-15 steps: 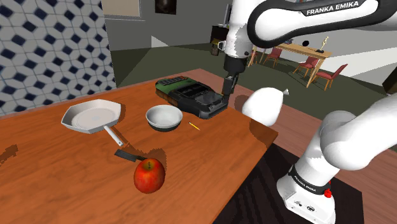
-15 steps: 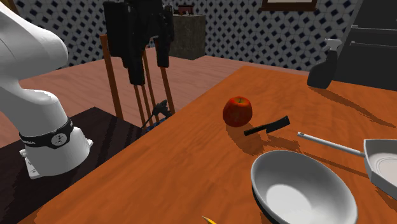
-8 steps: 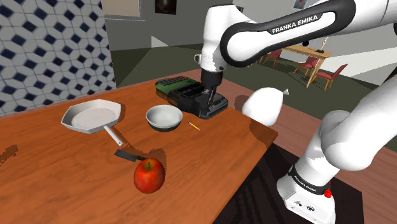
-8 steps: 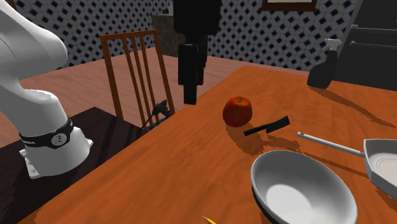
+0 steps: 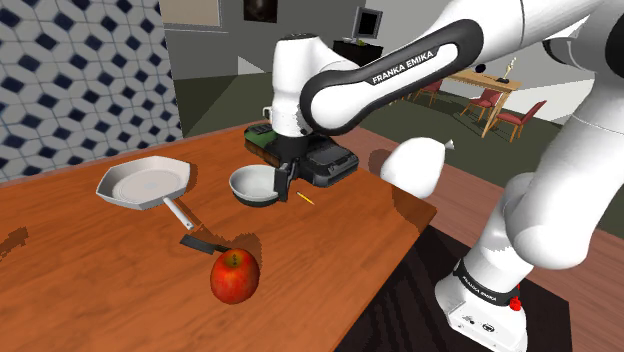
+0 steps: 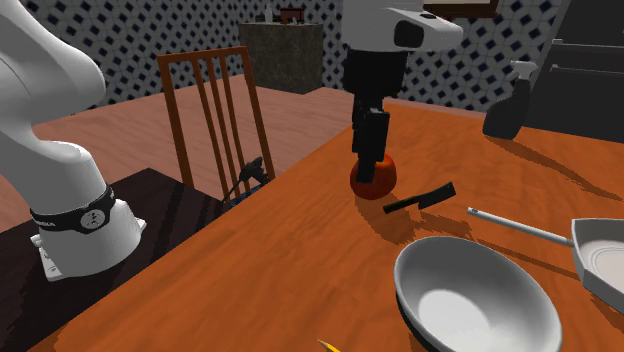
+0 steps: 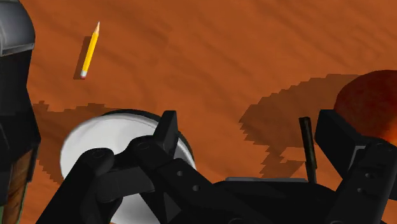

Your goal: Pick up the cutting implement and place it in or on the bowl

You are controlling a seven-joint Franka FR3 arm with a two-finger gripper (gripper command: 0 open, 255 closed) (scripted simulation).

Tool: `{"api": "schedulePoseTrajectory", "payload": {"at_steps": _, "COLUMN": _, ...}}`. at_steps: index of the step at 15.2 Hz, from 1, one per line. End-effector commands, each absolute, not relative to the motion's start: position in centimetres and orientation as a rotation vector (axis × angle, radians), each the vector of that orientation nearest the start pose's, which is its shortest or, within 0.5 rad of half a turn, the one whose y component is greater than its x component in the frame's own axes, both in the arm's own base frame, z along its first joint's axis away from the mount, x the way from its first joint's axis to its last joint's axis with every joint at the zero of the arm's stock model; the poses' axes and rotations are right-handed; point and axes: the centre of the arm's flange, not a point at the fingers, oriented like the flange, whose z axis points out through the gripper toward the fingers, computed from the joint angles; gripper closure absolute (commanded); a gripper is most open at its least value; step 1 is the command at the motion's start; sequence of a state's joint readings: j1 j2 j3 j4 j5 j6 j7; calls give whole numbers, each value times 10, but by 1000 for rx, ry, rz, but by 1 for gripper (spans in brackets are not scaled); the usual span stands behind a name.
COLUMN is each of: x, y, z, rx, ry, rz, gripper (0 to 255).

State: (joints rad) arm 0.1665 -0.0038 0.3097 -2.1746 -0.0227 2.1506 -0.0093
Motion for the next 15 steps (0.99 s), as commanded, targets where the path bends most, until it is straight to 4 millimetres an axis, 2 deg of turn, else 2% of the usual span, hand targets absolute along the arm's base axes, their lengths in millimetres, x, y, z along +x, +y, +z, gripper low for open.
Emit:
{"api": "schedulePoseTrajectory", "payload": {"at_steps": 1, "x": 483, "y": 263, "z": 378, "rx": -3057, "ry": -818, "rz": 18, "gripper": 0}}
{"api": "schedulePoseTrajectory", "payload": {"at_steps": 15, "x": 541, "y": 410, "z": 288, "rx": -2975, "ry": -1077, "rz": -24, "gripper": 0}}
